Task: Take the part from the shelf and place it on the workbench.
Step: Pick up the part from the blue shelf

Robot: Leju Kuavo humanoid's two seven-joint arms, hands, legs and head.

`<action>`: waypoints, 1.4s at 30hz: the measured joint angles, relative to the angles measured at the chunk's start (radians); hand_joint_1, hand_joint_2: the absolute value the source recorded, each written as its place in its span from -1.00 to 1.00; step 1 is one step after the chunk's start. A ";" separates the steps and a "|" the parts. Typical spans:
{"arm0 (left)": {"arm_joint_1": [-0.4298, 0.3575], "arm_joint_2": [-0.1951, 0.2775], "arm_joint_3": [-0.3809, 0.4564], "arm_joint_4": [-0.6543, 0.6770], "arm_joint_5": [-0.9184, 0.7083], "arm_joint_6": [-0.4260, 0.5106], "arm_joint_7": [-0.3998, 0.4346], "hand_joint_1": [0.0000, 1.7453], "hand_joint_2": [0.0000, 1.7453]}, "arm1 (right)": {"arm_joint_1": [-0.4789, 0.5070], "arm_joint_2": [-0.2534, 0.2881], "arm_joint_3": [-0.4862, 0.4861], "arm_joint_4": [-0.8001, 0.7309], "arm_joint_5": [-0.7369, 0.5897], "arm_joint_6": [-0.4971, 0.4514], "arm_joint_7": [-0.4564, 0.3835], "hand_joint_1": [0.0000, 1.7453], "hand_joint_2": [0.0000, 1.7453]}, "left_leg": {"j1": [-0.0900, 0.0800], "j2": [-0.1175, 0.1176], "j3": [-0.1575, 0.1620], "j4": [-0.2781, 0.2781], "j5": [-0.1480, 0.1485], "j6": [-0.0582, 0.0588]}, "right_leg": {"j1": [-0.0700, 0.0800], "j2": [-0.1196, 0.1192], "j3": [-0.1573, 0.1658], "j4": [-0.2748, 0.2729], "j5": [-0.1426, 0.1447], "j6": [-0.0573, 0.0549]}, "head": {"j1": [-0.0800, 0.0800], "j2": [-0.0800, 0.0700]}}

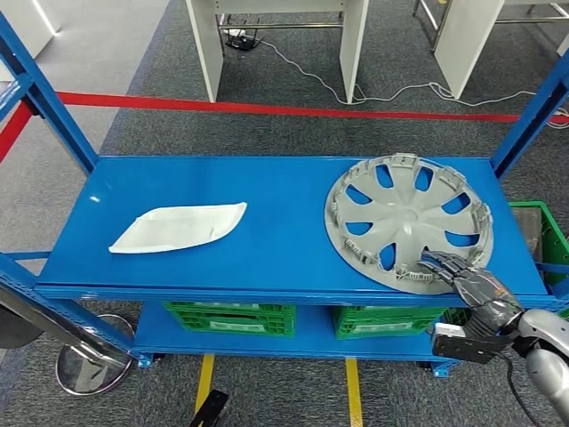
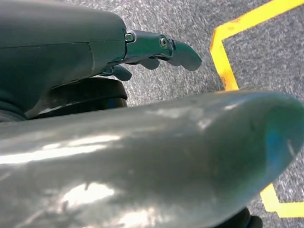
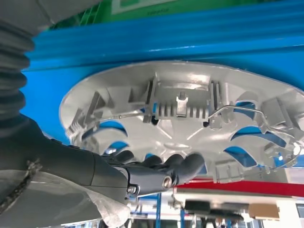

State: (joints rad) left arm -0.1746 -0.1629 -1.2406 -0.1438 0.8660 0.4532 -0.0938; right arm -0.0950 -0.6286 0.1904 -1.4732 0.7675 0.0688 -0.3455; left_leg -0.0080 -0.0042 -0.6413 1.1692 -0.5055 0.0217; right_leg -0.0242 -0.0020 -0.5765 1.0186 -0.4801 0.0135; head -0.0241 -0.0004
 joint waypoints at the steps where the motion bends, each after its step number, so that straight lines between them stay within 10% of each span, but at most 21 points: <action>1: 0.000 0.000 -0.001 0.000 0.001 0.000 0.000 -1.00 -1.00 | -0.006 -0.001 0.009 0.005 0.015 -0.014 0.005 -1.00 1.00 | -0.002 0.000 0.031 -0.066 0.024 0.006 | 0.002 0.002 -0.001 0.001 0.000 0.002 | 0.000 0.000; 7: -0.001 -0.003 -0.014 0.000 0.004 0.000 0.004 -1.00 -1.00 | -0.064 0.004 0.077 0.044 0.059 -0.061 0.019 -1.00 1.00 | -0.004 0.000 0.061 -0.155 0.046 0.030 | -0.001 0.002 -0.023 0.018 -0.012 0.033 | 0.003 0.000; 12: 0.000 -0.005 -0.018 0.000 0.004 0.000 0.005 -1.00 -1.00 | -0.093 0.015 0.112 0.078 0.062 -0.064 0.027 -1.00 1.00 | -0.004 0.000 0.060 -0.160 0.052 0.038 | -0.002 0.001 -0.142 0.265 -0.115 0.045 | 0.006 0.000; 18: -0.001 -0.006 -0.022 0.000 0.004 0.000 0.005 -1.00 -1.00 | -0.112 0.020 0.137 0.096 0.063 -0.066 0.031 -1.00 1.00 | -0.009 -0.001 0.054 -0.144 0.043 0.021 | -0.002 0.000 -0.015 0.008 0.004 0.038 | 0.007 0.000; 22: -0.003 -0.005 -0.025 0.000 0.001 0.000 0.007 -1.00 -1.00 | -0.133 0.028 0.152 0.108 0.064 -0.065 0.031 -1.00 1.00 | -0.009 0.000 0.045 -0.122 0.028 0.006 | -0.002 0.003 -0.013 0.004 0.004 0.013 | 0.005 0.000; 26: -0.005 -0.006 -0.036 0.000 -0.004 -0.006 0.012 -1.00 -1.00 | -0.210 0.056 0.184 0.146 0.064 -0.050 0.030 -1.00 1.00 | -0.002 0.000 -0.056 0.100 -0.079 -0.013 | -0.003 0.002 -0.013 0.003 0.006 -0.002 | 0.000 0.000; 28: -0.006 -0.006 -0.041 0.000 -0.008 -0.011 0.015 -1.00 -1.00 | -0.259 0.074 0.207 0.176 0.059 -0.030 0.032 -1.00 1.00 | -0.002 0.000 -0.079 0.143 -0.075 -0.012 | -0.002 0.003 -0.013 0.003 0.006 -0.003 | 0.000 0.000; 32: -0.010 -0.007 -0.057 0.000 -0.026 -0.016 0.023 -1.00 -1.00 | -0.379 0.103 0.254 0.257 0.037 0.010 0.038 -1.00 1.00 | -0.005 0.000 0.023 -0.086 0.046 0.008 | 0.001 0.005 -0.013 0.004 0.007 0.001 | 0.001 0.000; 37: -0.016 -0.011 -0.077 0.000 -0.031 -0.027 0.031 -1.00 -1.00 | -0.493 0.143 0.303 0.372 0.013 0.020 0.039 -1.00 1.00 | -0.005 -0.001 0.041 -0.151 0.061 0.025 | 0.002 0.001 -0.030 0.009 0.005 0.026 | 0.002 0.000; 42: -0.020 -0.015 -0.091 0.000 -0.031 -0.033 0.033 -1.00 -1.00 | -0.574 0.180 0.343 0.466 0.002 0.027 0.049 -1.00 1.00 | -0.003 0.000 0.042 -0.160 0.068 0.035 | 0.001 0.001 -0.148 0.257 -0.107 0.038 | 0.006 0.000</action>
State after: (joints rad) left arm -0.1945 -0.1781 -1.3316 -0.1438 0.8355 0.4205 -0.0611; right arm -0.6686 -0.4485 0.5332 -1.0076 0.7694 0.0955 -0.2968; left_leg -0.0107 -0.0040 -0.5992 1.0093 -0.4378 0.0572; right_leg -0.0232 -0.0014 -0.7242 1.2759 -0.5869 0.0510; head -0.0181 -0.0004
